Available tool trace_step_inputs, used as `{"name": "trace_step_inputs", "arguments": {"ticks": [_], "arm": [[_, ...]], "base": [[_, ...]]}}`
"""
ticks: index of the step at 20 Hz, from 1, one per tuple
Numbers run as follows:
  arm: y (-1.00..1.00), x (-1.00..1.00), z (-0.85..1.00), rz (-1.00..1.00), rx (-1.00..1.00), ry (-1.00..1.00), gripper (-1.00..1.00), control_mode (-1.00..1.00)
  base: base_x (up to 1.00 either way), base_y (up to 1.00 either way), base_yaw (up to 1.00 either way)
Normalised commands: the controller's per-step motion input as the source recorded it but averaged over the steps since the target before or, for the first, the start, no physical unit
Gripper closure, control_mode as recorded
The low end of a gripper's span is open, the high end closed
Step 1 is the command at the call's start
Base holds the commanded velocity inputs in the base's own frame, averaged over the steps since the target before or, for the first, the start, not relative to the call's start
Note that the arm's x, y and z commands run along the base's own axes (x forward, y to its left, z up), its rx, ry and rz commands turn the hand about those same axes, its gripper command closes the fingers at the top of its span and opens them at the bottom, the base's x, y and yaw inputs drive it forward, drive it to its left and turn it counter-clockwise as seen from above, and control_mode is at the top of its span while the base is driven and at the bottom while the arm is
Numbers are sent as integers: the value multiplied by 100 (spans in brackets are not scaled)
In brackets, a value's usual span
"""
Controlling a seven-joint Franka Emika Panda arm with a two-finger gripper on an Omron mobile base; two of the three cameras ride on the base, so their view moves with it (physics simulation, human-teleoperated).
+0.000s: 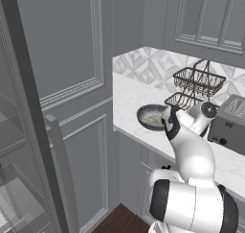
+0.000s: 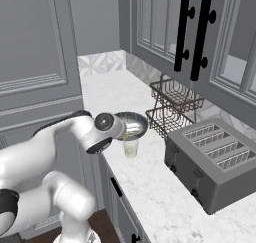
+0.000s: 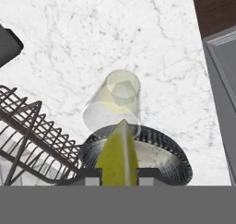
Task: Grab a lemon wedge from the fridge and one ice cube from the ice bowl, and put them in the glass of lemonade.
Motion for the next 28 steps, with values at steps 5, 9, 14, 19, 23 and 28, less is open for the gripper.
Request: {"name": "trace_step_inputs", "arguments": {"ticks": [5, 9, 14, 19, 23, 28], "arm": [[0, 14, 0, -10, 14, 2, 100, -100], [0, 25, -2, -8, 6, 0, 100, -100], [0, 17, -13, -8, 4, 0, 100, -100], [0, 13, -13, -7, 3, 0, 100, -100], [2, 12, -14, -8, 2, 0, 100, -100], [8, 17, -17, -8, 1, 0, 100, -100]], "base": [[0, 0, 0], [0, 0, 0], [0, 0, 0], [0, 0, 0], [0, 0, 0], [0, 0, 0]]}}
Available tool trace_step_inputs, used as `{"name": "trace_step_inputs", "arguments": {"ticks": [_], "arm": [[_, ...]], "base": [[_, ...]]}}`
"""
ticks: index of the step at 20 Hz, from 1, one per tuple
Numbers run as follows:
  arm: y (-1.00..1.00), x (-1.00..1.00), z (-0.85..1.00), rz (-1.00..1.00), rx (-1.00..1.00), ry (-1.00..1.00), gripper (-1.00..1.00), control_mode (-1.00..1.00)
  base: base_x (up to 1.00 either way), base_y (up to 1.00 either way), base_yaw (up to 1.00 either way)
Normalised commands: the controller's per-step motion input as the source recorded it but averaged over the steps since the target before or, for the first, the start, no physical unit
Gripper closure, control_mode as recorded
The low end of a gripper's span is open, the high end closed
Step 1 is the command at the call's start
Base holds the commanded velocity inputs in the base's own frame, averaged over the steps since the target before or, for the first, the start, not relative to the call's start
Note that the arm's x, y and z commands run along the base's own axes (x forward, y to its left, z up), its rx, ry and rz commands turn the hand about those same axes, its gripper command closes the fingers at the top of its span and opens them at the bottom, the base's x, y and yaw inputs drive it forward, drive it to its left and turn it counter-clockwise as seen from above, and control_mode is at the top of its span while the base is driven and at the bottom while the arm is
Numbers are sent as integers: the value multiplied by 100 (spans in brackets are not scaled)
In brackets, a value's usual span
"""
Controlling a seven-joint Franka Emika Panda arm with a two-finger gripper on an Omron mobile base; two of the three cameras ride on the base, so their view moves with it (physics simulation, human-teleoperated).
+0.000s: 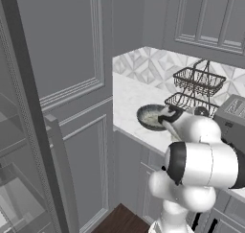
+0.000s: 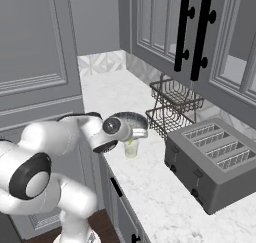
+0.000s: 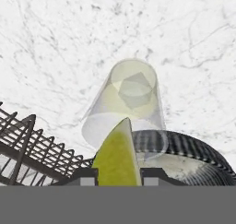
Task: Grab a lemon wedge from the fridge and one ice cube from the ice bowl, and put them in the glass of lemonade.
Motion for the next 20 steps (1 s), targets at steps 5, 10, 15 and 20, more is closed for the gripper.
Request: {"name": "trace_step_inputs", "arguments": {"ticks": [5, 10, 15, 20], "arm": [[12, 9, -22, -8, 0, 0, -100, -100], [11, -12, -2, -10, 0, 0, -100, -100], [11, -29, 31, -15, 0, -2, -100, -100], [7, -40, 96, -14, 0, -3, -100, -100]], "base": [[0, 0, 0], [0, 0, 0], [0, 0, 0], [0, 0, 0]]}}
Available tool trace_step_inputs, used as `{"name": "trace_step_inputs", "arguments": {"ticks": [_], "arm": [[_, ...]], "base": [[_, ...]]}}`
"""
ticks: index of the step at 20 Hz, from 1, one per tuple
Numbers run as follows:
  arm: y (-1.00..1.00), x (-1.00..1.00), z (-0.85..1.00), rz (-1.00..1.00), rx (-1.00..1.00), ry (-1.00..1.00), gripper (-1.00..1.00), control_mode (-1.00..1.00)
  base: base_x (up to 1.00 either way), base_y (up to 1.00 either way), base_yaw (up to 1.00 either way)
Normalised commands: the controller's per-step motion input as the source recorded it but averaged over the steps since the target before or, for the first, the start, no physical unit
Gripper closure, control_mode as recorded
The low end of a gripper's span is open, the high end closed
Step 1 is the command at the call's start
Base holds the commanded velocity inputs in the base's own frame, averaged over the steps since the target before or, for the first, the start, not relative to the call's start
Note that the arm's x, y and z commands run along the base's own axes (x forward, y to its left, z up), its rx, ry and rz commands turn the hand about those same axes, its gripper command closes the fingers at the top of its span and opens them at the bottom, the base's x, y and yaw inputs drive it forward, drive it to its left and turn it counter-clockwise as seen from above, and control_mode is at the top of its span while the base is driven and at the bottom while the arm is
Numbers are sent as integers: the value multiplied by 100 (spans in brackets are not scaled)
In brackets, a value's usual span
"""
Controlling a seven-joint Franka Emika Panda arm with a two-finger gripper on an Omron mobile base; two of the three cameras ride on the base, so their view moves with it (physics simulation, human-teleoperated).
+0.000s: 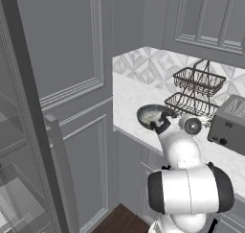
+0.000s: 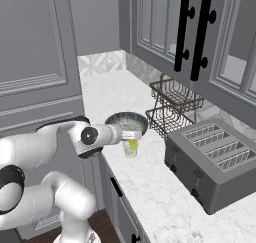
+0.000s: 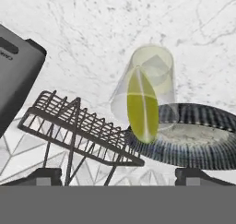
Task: Grab a lemon wedge from the fridge and one ice cube from the ice bowl, and put them in the glass of lemonade.
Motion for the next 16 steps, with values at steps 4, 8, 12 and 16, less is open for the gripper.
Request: {"name": "trace_step_inputs", "arguments": {"ticks": [4, 8, 12, 16], "arm": [[9, -58, 94, -4, 0, 4, -100, -100], [-1, -72, 100, 2, -17, 16, -100, -100], [-5, -88, 46, 14, -52, 48, -100, -100], [0, -82, 1, 24, -65, 64, -100, -100]], "base": [[0, 0, 0], [0, 0, 0], [0, 0, 0], [0, 0, 0]]}}
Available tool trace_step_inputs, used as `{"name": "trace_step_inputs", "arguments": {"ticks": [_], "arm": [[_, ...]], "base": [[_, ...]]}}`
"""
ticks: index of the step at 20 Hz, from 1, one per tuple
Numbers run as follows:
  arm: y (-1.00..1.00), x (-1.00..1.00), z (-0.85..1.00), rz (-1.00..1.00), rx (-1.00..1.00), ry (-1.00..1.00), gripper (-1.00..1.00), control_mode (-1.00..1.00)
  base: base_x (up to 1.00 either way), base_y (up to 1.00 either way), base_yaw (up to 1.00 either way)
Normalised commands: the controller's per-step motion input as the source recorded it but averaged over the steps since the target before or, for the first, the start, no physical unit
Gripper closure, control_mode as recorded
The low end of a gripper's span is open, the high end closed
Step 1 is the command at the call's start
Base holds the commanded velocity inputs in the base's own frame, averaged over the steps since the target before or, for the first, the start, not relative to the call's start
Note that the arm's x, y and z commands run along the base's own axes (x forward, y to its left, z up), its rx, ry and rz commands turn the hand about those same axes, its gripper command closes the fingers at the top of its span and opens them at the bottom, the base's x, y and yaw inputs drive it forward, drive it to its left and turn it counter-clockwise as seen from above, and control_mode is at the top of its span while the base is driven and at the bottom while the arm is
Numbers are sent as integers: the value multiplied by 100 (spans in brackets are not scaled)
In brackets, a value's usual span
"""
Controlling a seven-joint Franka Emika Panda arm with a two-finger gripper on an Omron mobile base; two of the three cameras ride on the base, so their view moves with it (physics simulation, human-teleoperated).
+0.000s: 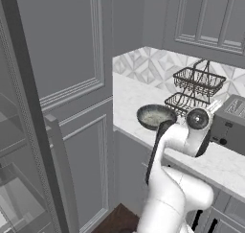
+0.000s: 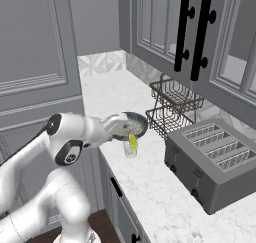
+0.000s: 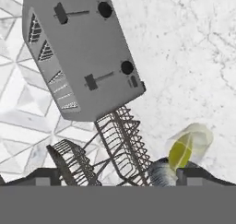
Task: Grab a lemon wedge from the fridge and one ice cube from the ice bowl, and put them in the glass of lemonade.
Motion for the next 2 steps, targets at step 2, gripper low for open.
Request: {"name": "trace_step_inputs", "arguments": {"ticks": [2], "arm": [[0, -97, 3, 27, -63, 67, -100, -100]], "base": [[0, 0, 0]]}}
